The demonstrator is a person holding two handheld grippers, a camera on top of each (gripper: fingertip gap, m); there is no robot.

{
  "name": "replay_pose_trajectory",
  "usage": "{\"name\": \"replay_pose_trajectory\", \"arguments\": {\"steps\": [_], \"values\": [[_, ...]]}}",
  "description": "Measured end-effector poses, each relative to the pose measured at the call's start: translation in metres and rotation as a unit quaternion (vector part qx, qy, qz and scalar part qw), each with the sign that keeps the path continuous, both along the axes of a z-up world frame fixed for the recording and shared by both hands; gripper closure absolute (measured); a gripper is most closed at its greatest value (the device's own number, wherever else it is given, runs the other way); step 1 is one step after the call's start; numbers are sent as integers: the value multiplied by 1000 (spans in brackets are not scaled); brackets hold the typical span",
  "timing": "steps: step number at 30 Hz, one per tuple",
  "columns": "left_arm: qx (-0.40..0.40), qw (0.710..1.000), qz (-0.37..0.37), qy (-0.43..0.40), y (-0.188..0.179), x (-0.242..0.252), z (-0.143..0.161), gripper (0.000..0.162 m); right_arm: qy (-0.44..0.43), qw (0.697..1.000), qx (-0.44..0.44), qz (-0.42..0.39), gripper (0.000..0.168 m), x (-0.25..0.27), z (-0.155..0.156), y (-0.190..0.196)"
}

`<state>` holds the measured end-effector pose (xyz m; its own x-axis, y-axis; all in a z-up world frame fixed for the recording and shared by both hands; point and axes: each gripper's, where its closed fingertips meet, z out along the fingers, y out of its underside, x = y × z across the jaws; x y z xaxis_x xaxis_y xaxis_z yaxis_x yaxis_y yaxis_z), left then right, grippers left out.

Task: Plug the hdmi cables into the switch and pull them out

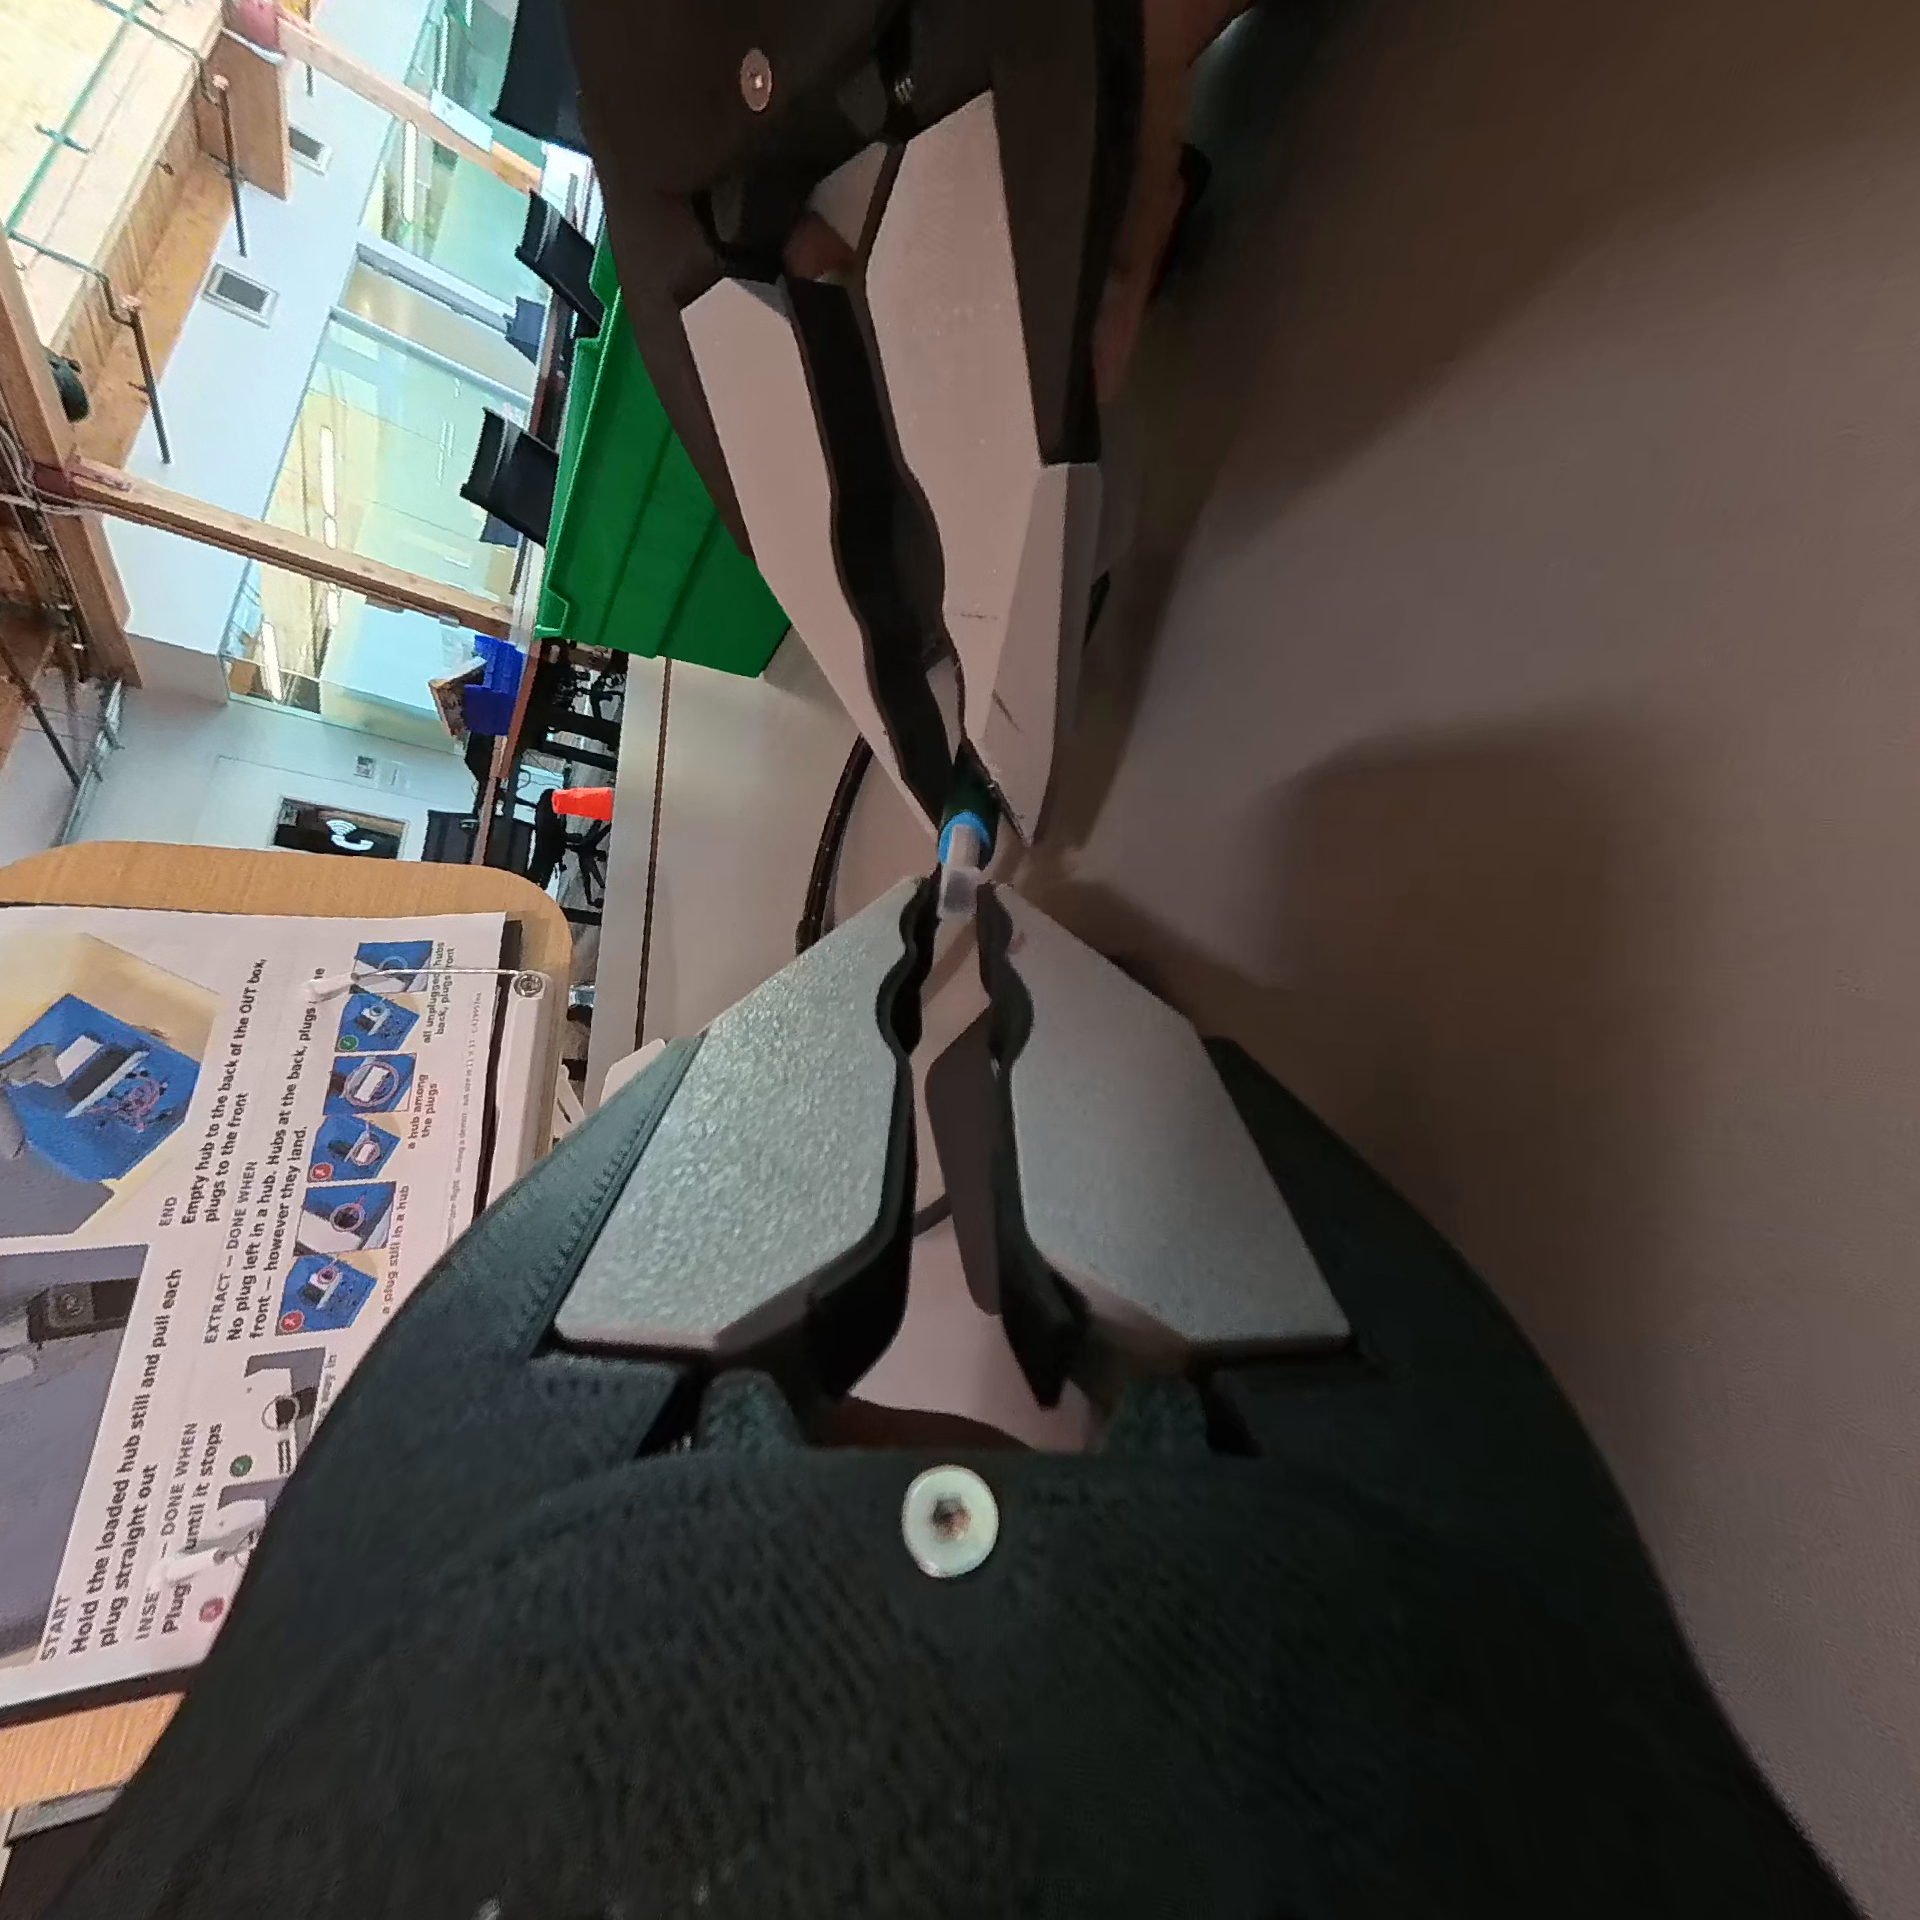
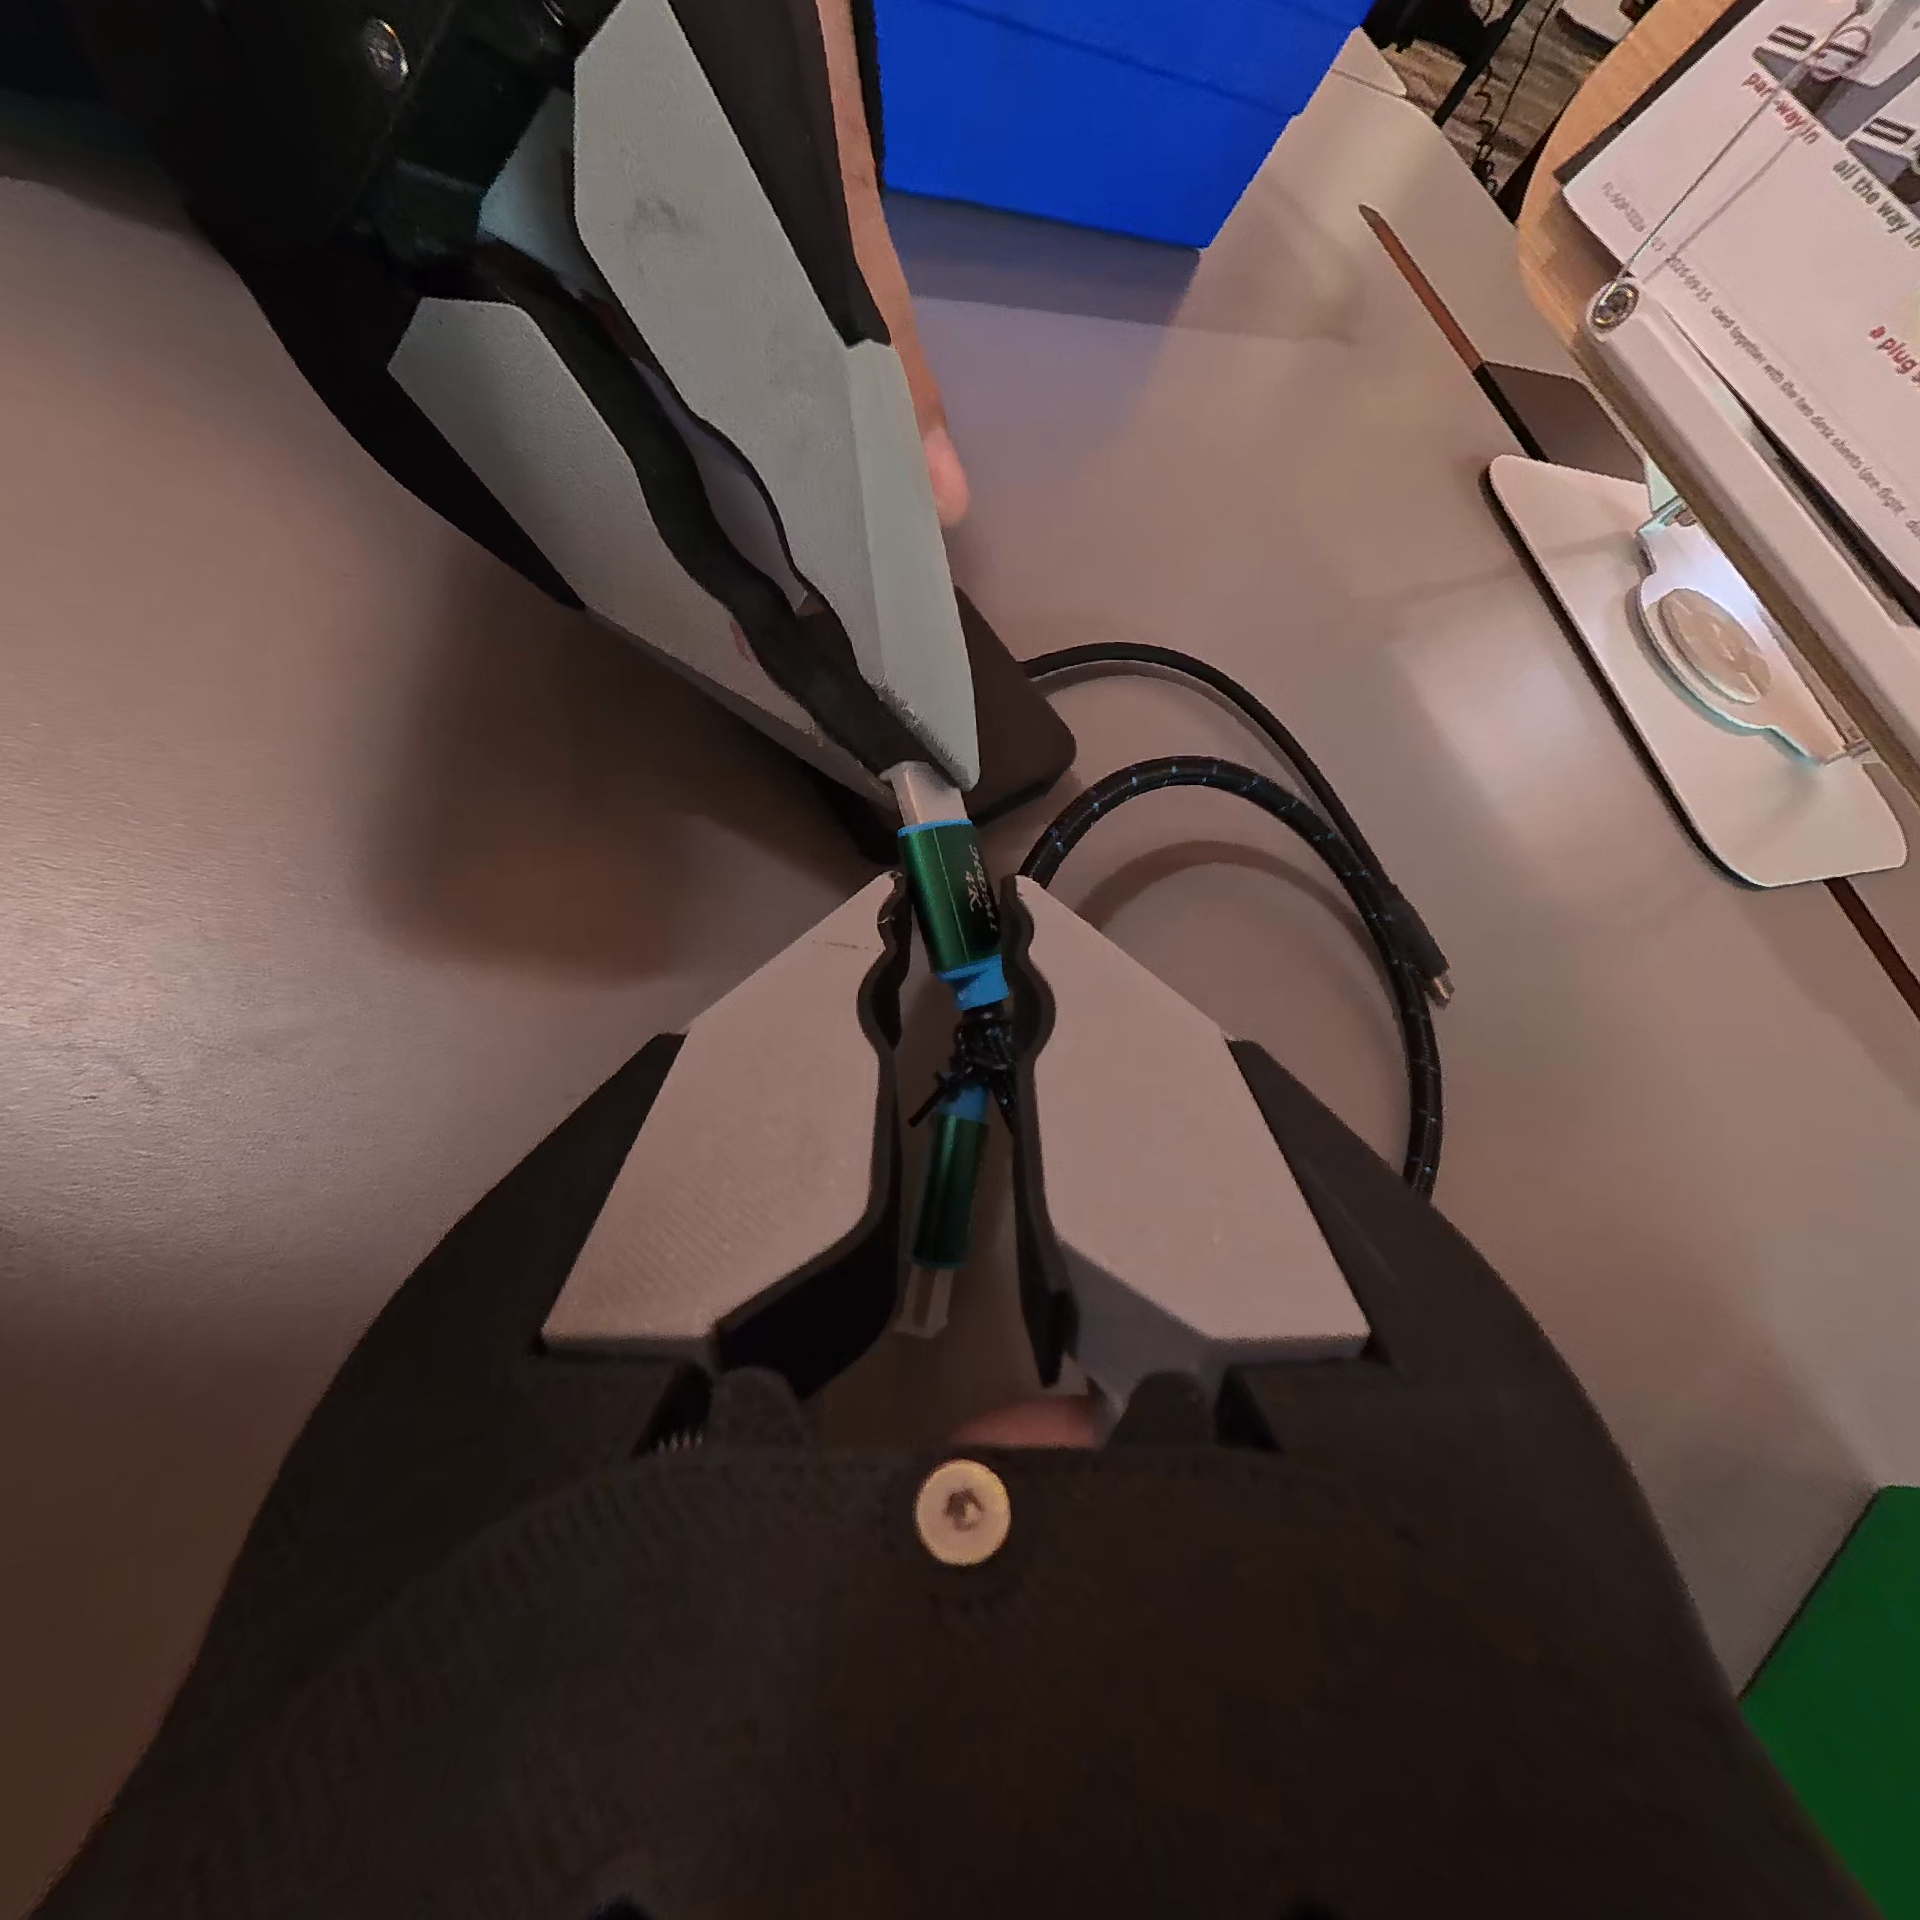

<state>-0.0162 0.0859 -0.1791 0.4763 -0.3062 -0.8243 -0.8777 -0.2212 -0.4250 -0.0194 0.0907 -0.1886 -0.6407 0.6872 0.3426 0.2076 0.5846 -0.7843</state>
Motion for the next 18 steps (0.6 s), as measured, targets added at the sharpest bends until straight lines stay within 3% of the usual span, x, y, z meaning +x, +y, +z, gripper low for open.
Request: {"name": "replay_pose_trajectory", "arguments": {"steps": [10, 18], "values": [[-7, 1000, -11, 8, -1, 5, 0, 157, 23, 999, 21, 9, 154, 1, 1, -2], [-8, 999, -10, -52, 0, 7, 4, 157, 77, 994, 82, 8, 156, 0, 4, 0]]}}
